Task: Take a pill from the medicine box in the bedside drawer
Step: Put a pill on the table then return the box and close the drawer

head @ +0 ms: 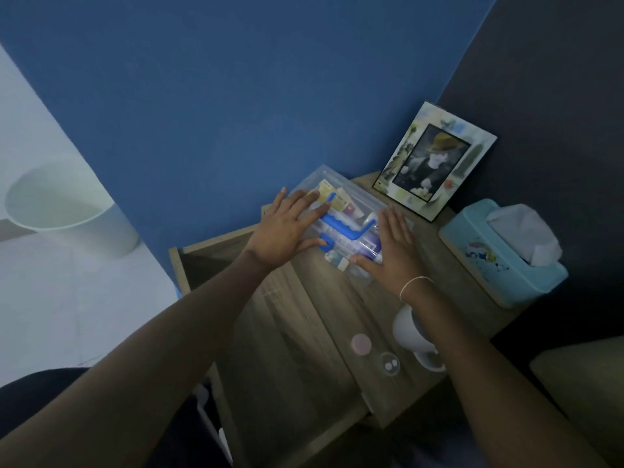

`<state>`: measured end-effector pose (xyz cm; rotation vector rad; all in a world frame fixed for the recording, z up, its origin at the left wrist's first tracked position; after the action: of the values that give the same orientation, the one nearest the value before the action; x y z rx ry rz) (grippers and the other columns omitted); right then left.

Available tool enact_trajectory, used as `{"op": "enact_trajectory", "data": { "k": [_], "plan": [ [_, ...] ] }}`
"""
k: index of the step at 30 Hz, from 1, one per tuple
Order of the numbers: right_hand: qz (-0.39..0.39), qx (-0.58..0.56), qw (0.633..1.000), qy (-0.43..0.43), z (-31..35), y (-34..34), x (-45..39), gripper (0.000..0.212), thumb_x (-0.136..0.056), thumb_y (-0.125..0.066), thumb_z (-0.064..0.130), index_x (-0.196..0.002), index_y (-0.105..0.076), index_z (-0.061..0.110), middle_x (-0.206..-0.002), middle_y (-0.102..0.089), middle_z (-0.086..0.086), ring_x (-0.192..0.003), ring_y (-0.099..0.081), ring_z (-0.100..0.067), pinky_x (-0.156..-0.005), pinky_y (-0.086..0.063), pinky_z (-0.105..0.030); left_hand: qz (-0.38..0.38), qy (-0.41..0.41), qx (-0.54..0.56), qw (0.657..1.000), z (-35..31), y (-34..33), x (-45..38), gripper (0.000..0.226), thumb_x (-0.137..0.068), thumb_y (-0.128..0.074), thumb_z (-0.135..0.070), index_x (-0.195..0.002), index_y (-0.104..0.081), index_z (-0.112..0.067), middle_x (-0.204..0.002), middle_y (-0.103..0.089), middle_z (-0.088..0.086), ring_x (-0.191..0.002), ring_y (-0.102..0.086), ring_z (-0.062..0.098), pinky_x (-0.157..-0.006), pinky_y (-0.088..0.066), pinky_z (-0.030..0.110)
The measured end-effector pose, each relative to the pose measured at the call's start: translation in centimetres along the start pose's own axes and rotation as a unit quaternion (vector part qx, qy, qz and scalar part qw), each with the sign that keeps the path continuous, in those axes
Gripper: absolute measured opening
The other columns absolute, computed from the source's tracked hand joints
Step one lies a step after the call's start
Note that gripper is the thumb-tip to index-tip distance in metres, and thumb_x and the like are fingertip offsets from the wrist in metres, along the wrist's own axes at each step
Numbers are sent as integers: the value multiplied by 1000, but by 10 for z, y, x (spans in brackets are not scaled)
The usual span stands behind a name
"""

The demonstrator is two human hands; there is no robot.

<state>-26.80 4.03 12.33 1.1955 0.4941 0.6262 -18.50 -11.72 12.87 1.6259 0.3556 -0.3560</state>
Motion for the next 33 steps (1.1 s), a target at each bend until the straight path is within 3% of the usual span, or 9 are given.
{"op": "enact_trajectory", "data": {
  "k": [10,16,22,33],
  "plan": [
    [10,-2,1000,1,-1,0,-1,104,-80,-62,55,-151,0,11,-161,5,-10,-147,10,-22,-117,1,-36,-35,63,49,996,7,5,-5,61,-78,-44,-67,-125,-53,-29,-132,-57,-1,-124,-50,23,-106,-31,53],
    [6,12,1000,3,-1,-1,-2,104,-79,-65,53,-151,-5,9,-161,0,-12,-148,6,-25,-118,-1,-38,-31,77,43,996,6,-4,2,59,-83,-49,-60,-134,-45,-30,-139,-51,0,-132,-44,23,-104,-32,52],
    [5,26,1000,4,-1,-1,-2,103,-80,-64,52,-150,-3,9,-161,1,-12,-148,6,-26,-117,0,-37,17,47,32,998,5,-5,3,84,-69,-58,-69,-140,-36,-28,-145,-45,3,-136,-37,26,-108,-22,59],
    [15,43,999,-1,-2,-3,-2,101,-82,-60,54,-151,0,9,-161,6,-12,-147,10,-26,-119,0,-40,-50,53,-33,997,-1,-2,0,75,-72,-62,-65,-132,-42,-25,-133,-56,5,-125,-50,27,-100,-38,56]
  ]
}}
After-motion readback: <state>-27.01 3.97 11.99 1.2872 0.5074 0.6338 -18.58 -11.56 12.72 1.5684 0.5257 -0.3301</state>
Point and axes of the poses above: each hand's wrist, its own x-axis away from the middle knuckle, its own y-axis out of the back of the hand, z = x × y, the point moved 9 cm from there along -x, towards the middle knuckle
